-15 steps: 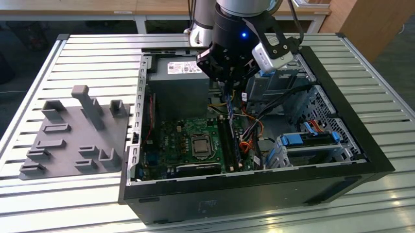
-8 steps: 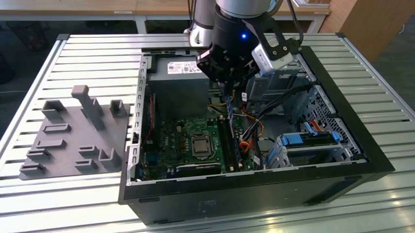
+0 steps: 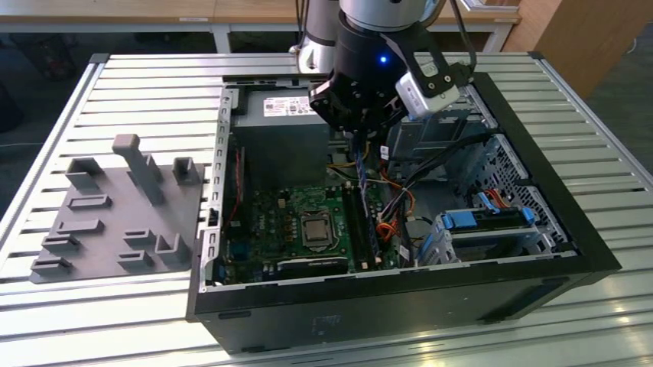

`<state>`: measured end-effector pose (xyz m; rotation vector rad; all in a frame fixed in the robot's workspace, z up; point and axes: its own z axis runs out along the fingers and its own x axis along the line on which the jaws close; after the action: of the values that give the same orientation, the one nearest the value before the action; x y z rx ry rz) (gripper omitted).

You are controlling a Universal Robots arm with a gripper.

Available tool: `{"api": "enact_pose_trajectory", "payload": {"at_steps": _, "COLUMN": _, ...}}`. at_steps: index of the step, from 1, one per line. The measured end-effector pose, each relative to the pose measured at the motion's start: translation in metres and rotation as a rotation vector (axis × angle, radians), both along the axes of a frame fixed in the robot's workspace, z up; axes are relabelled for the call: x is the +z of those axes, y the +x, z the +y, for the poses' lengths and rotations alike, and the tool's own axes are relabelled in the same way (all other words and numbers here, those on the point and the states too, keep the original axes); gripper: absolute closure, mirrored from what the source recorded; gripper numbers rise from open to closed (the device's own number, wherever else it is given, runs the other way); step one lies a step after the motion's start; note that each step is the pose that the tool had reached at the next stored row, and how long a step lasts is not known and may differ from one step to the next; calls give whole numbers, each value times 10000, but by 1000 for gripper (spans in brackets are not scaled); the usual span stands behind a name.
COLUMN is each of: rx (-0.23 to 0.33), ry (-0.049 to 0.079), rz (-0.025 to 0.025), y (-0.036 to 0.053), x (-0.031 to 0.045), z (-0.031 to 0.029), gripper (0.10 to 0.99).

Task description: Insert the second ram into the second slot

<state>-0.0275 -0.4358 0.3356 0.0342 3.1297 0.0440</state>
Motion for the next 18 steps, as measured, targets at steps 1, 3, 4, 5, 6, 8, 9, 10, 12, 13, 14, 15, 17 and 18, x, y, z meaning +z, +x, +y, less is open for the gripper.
{"api": "enact_pose_trajectory", "payload": {"at_steps": 1, "rx": 0, "ry": 0, "rz": 0, "y": 0, "x": -4, "z": 0, "gripper": 953}}
{"api": "enact_pose_trajectory", "payload": {"at_steps": 3, "rx": 0, "ry": 0, "rz": 0, "y": 0, "x": -12, "z": -2, "gripper": 953}}
{"api": "enact_pose_trajectory", "payload": {"at_steps": 4, "rx": 0, "ry": -1, "rz": 0, "y": 0, "x": -16, "z": -3, "gripper": 953}}
{"api": "enact_pose_trajectory", "payload": {"at_steps": 5, "rx": 0, "ry": 0, "rz": 0, "y": 0, "x": -21, "z": -3, "gripper": 953}}
{"api": "enact_pose_trajectory", "payload": {"at_steps": 6, "rx": 0, "ry": -1, "rz": 0, "y": 0, "x": -25, "z": -4, "gripper": 953}}
{"api": "enact_pose_trajectory", "payload": {"at_steps": 8, "rx": 0, "ry": -2, "rz": 1, "y": 0, "x": -32, "z": -6, "gripper": 953}}
{"api": "enact_pose_trajectory", "payload": {"at_steps": 9, "rx": 0, "ry": -1, "rz": 0, "y": 0, "x": -35, "z": -6, "gripper": 953}}
{"api": "enact_pose_trajectory", "payload": {"at_steps": 10, "rx": 0, "ry": -1, "rz": 1, "y": 0, "x": -39, "z": -7, "gripper": 953}}
{"api": "enact_pose_trajectory", "payload": {"at_steps": 12, "rx": 0, "ry": -1, "rz": 1, "y": 0, "x": -46, "z": -8, "gripper": 953}}
{"api": "enact_pose_trajectory", "payload": {"at_steps": 13, "rx": 0, "ry": -1, "rz": 1, "y": 0, "x": -50, "z": -9, "gripper": 953}}
{"api": "enact_pose_trajectory", "payload": {"at_steps": 14, "rx": 0, "ry": -1, "rz": 0, "y": 0, "x": -53, "z": -9, "gripper": 953}}
{"api": "enact_pose_trajectory", "payload": {"at_steps": 15, "rx": 0, "ry": 0, "rz": 0, "y": 0, "x": -56, "z": -9, "gripper": 953}}
{"api": "enact_pose_trajectory", "payload": {"at_steps": 17, "rx": 0, "ry": -1, "rz": 0, "y": 0, "x": -62, "z": -10, "gripper": 953}}
{"api": "enact_pose_trajectory", "payload": {"at_steps": 18, "rx": 0, "ry": 0, "rz": 0, "y": 0, "x": -66, "z": -10, "gripper": 953}}
